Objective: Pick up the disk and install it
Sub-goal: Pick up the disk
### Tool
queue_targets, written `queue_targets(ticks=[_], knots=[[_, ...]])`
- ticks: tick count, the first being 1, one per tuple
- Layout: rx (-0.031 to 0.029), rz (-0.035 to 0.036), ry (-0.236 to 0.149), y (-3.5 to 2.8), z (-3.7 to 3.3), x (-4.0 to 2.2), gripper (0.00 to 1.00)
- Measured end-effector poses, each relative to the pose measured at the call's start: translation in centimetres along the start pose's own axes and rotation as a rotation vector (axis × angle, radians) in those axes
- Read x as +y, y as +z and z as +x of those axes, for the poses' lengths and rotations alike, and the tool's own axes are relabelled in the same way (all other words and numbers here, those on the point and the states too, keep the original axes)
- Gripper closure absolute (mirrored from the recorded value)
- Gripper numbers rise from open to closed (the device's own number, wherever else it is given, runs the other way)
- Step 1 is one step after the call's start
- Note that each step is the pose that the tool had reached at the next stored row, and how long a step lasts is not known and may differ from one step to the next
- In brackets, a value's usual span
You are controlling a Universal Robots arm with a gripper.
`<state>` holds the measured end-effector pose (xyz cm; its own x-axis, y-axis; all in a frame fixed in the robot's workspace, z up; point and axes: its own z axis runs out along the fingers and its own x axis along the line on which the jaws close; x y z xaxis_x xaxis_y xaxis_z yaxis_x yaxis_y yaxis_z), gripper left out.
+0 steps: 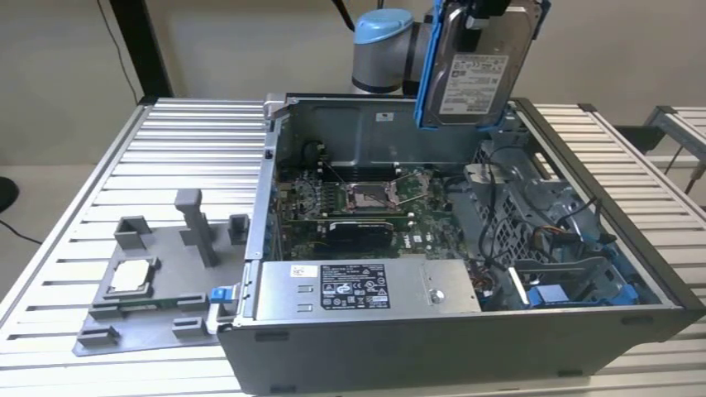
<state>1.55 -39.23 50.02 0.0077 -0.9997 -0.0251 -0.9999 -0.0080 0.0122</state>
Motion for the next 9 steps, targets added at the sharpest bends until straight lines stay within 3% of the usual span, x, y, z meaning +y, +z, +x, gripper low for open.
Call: queue_targets(ticks=[3, 9], knots=[[-0.0004, 0.0005, 0.017, 0.01, 0.01, -0.36, 1.0], [-0.0004, 0.0005, 0.02, -0.02, 0.02, -2.05, 1.0]])
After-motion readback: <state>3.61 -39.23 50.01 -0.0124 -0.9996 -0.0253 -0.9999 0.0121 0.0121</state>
